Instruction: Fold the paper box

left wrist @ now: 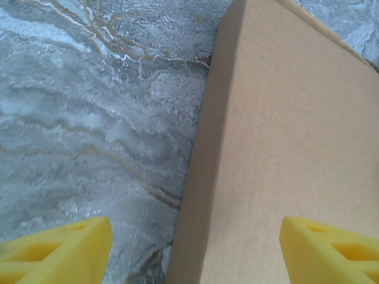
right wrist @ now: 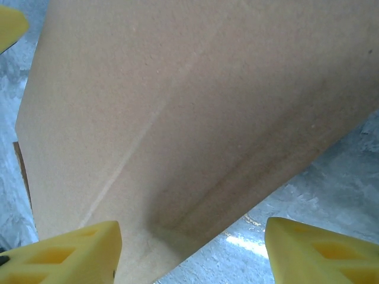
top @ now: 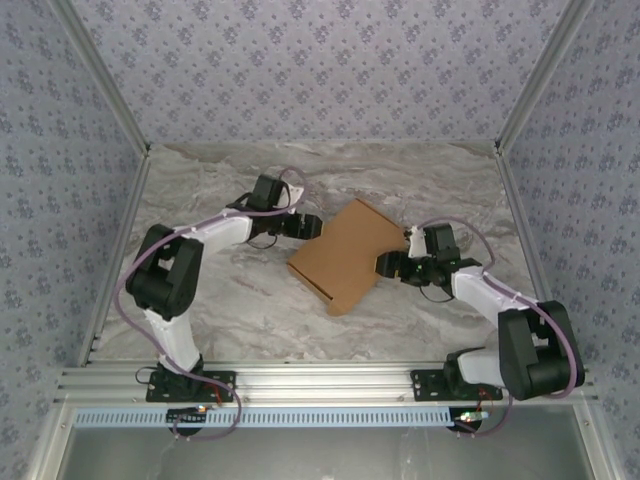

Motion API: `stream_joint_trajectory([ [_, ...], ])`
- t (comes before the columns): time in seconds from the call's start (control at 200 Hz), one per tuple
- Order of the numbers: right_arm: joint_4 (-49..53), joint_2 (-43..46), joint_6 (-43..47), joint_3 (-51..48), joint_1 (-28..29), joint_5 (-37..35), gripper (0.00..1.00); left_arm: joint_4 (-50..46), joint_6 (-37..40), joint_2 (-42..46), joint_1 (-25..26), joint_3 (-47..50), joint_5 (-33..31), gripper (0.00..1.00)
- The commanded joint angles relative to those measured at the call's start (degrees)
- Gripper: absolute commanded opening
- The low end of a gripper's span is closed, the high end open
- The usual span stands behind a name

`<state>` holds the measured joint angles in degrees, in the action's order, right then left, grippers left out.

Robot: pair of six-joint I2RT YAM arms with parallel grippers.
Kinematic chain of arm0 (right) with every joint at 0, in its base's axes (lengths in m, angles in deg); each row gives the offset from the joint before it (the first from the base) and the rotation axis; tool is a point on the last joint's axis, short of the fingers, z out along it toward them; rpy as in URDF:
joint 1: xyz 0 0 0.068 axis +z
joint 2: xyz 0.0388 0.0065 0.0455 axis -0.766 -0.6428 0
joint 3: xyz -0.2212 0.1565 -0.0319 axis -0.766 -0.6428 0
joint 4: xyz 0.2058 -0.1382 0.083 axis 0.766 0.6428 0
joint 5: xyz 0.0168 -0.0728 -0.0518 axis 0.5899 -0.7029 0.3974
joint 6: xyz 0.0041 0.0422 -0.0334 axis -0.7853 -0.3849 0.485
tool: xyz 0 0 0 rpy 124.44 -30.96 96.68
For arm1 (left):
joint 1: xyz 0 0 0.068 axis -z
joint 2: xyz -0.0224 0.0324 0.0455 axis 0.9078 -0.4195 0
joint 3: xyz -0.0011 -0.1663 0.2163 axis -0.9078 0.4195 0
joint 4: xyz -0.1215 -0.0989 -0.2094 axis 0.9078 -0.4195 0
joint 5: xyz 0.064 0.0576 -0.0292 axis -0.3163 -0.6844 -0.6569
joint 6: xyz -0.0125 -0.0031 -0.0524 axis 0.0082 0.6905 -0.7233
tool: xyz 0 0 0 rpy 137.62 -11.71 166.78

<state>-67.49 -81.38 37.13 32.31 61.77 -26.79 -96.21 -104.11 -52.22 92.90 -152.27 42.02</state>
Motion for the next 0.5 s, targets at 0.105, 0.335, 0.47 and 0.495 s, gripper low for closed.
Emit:
stream_joint_trajectory([
  [0.105, -10.09, -3.56, -4.64, -2.60, -0.52, 5.20, 0.56, -6.35, 3.26, -6.73, -0.30, -7.40, 6.32, 0.72],
  [0.335, -15.91, -7.57, -7.26, -2.32, -0.05, 6.22, 0.40, -5.21, 2.92, -6.40, -1.41, -4.87, 6.32, 0.70],
  [0.47, -17.25, -10.34, -7.89, 0.60, 2.31, 5.96, 0.36, 0.01, 0.61, -1.80, -3.43, 3.31, 4.66, 0.69],
  [0.495, -17.40, -11.01, -7.99, 1.31, 2.87, 5.84, 0.36, 1.16, 0.04, -0.82, -3.84, 5.11, 4.11, 0.69],
])
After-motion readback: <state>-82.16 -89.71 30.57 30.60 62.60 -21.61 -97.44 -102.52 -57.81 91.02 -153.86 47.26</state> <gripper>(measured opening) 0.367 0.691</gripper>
